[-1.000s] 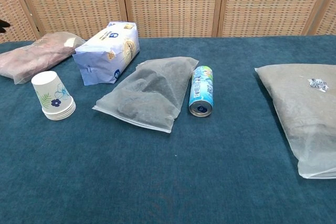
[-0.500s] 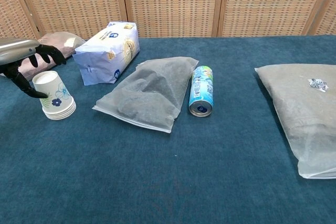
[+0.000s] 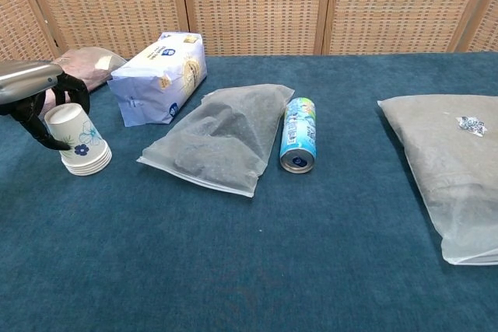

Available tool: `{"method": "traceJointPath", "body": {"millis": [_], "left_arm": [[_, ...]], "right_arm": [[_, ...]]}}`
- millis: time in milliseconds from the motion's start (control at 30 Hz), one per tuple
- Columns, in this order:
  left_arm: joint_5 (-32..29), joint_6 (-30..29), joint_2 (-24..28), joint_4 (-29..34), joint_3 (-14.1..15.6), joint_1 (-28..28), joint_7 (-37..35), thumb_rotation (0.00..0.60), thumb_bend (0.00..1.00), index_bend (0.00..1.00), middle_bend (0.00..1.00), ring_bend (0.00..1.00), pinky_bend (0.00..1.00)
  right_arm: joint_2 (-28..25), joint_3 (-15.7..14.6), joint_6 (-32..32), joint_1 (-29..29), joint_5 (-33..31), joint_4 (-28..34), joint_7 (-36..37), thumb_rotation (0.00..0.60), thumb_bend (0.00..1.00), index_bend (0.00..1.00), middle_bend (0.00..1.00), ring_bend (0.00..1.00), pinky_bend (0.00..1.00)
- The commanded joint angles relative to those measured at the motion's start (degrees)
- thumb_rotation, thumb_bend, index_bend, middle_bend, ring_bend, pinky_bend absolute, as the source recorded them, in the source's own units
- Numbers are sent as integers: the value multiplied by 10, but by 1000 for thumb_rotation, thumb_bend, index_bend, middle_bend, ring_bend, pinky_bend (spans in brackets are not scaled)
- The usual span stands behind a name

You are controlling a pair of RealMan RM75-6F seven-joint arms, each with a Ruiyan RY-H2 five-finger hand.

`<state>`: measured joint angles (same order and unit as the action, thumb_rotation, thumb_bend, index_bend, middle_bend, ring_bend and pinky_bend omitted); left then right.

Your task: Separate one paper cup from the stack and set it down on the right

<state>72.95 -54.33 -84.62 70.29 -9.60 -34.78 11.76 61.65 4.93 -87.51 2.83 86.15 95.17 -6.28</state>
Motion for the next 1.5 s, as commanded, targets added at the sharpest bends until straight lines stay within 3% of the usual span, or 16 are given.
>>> {"method": "traceJointPath", "body": {"millis": [33, 167, 367, 467, 667, 933, 1133, 1367, 1500], "left_arm": [[-1, -11, 0, 0, 0, 5, -8, 600, 48, 486, 499, 458, 582], [-6, -22, 11, 14, -8, 12, -46, 600, 49, 490, 500, 460, 582], [12, -40, 39, 55, -23, 28, -183, 600, 48, 490, 500, 460, 582], [32, -52, 52, 82, -35, 37, -312, 600, 48, 490, 500, 461, 584], [46, -43, 55, 104, -53, 32, -484, 600, 49, 491, 500, 464, 588], [69, -5, 12, 121, -66, -8, -686, 600, 50, 495, 500, 464, 588], [55, 20, -44, 117, -85, -52, -719, 600, 54, 496, 500, 464, 588], [23, 65, -107, 92, -108, -111, -697, 600, 73, 497, 500, 464, 588], [3, 84, -146, 68, -127, -144, -692, 600, 73, 499, 500, 464, 588]], "right_arm": [[0, 0, 0, 0, 0, 0, 1, 600, 0, 0, 0, 0, 0], [1, -2, 3, 1, 1, 0, -2, 600, 0, 0, 0, 0, 0], [3, -3, 11, 5, 0, -2, -5, 600, 0, 0, 0, 0, 0], [-5, -2, 18, 17, 17, -5, 8, 600, 0, 0, 0, 0, 0], [-12, 5, 28, 45, 52, -40, 34, 600, 0, 0, 0, 0, 0], [-9, 16, 39, 107, 119, -99, 107, 600, 0, 67, 14, 0, 0], [-8, 31, 34, 144, 141, -118, 153, 600, 0, 104, 41, 0, 0], [-22, 44, 33, 177, 156, -106, 170, 600, 0, 132, 74, 0, 0], [-28, 49, 43, 206, 176, -103, 164, 600, 0, 213, 130, 0, 0]]}}
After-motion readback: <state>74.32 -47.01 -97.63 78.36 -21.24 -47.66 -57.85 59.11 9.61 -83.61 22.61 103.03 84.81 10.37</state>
